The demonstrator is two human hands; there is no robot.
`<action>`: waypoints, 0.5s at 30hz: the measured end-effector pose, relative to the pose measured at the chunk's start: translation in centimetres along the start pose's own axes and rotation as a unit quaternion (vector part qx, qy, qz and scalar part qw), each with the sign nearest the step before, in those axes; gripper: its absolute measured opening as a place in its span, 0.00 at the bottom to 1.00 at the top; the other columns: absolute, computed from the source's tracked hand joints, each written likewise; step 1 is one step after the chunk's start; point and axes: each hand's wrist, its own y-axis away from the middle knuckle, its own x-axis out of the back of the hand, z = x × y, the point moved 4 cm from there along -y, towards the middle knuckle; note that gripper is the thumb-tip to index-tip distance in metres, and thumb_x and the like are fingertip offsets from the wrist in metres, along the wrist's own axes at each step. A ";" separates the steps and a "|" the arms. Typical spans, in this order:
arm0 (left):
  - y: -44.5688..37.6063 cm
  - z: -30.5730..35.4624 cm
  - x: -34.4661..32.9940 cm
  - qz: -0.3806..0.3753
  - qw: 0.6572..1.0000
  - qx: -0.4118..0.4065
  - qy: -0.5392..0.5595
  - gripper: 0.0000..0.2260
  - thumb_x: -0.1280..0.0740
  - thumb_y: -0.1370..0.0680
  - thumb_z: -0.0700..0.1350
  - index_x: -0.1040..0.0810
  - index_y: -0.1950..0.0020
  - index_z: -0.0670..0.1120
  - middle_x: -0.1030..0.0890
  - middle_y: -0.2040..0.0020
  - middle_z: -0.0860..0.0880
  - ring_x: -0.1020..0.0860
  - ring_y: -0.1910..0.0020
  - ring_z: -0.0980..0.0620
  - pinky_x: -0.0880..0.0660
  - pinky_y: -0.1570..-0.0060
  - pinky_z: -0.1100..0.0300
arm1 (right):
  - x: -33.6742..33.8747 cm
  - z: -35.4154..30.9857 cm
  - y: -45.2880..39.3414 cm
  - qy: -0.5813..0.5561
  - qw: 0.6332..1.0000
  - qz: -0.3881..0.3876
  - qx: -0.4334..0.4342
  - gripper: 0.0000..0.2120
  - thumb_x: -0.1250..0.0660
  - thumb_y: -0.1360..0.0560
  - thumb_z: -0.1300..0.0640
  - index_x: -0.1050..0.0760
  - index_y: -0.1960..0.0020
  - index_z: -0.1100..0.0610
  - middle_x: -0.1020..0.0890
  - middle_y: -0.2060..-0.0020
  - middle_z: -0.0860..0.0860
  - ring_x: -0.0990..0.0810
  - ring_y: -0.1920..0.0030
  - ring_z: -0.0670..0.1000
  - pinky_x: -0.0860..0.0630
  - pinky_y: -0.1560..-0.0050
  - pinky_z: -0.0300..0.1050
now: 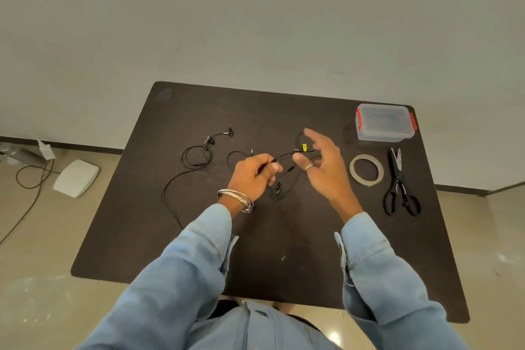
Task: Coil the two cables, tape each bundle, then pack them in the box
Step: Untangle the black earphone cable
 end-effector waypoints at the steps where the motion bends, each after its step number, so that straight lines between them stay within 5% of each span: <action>1: -0.1 0.4 0.1 -0.007 1.000 -0.010 -0.005 0.07 0.38 0.21 0.42 0.22 0.57 0.47 0.23 0.70 0.53 0.24 0.67 0.56 0.28 0.61 0.68 | -0.3 -0.5 0.2 0.020 0.997 -0.043 0.055 0.27 0.30 0.25 0.55 0.34 0.29 0.46 0.32 0.30 0.48 0.37 0.30 0.50 0.37 0.35 0.45; 4: -0.3 1.8 0.3 -0.017 0.999 -0.028 -0.005 0.08 0.38 0.21 0.44 0.24 0.59 0.51 0.26 0.71 0.54 0.27 0.71 0.55 0.27 0.66 0.61 | -0.7 -0.9 0.2 0.036 0.988 -0.077 0.131 0.17 0.29 0.26 0.59 0.23 0.38 0.50 0.22 0.39 0.49 0.30 0.36 0.48 0.32 0.34 0.48; 6: -0.4 2.3 0.7 -0.001 1.000 -0.025 0.006 0.09 0.37 0.21 0.47 0.21 0.59 0.49 0.29 0.74 0.55 0.32 0.75 0.58 0.32 0.71 0.61 | -0.3 -0.9 0.1 -0.023 0.991 -0.090 0.101 0.07 0.30 0.26 0.60 0.18 0.48 0.57 0.17 0.55 0.50 0.21 0.51 0.45 0.24 0.46 0.47; 9: -0.6 2.4 1.8 0.040 0.996 0.001 0.074 0.13 0.37 0.22 0.51 0.18 0.62 0.50 0.32 0.78 0.56 0.38 0.77 0.55 0.41 0.73 0.62 | 0.7 -0.6 0.1 -0.148 0.980 -0.130 0.039 0.05 0.32 0.25 0.63 0.19 0.52 0.64 0.18 0.65 0.56 0.20 0.66 0.47 0.22 0.60 0.40; 15: -0.2 4.6 3.7 0.086 0.981 0.024 0.170 0.15 0.37 0.21 0.49 0.18 0.63 0.47 0.36 0.77 0.52 0.41 0.80 0.58 0.42 0.78 0.66 | 3.6 1.0 -0.5 -0.191 0.975 -0.114 0.028 0.06 0.33 0.24 0.63 0.18 0.53 0.56 0.17 0.65 0.52 0.20 0.64 0.49 0.22 0.59 0.39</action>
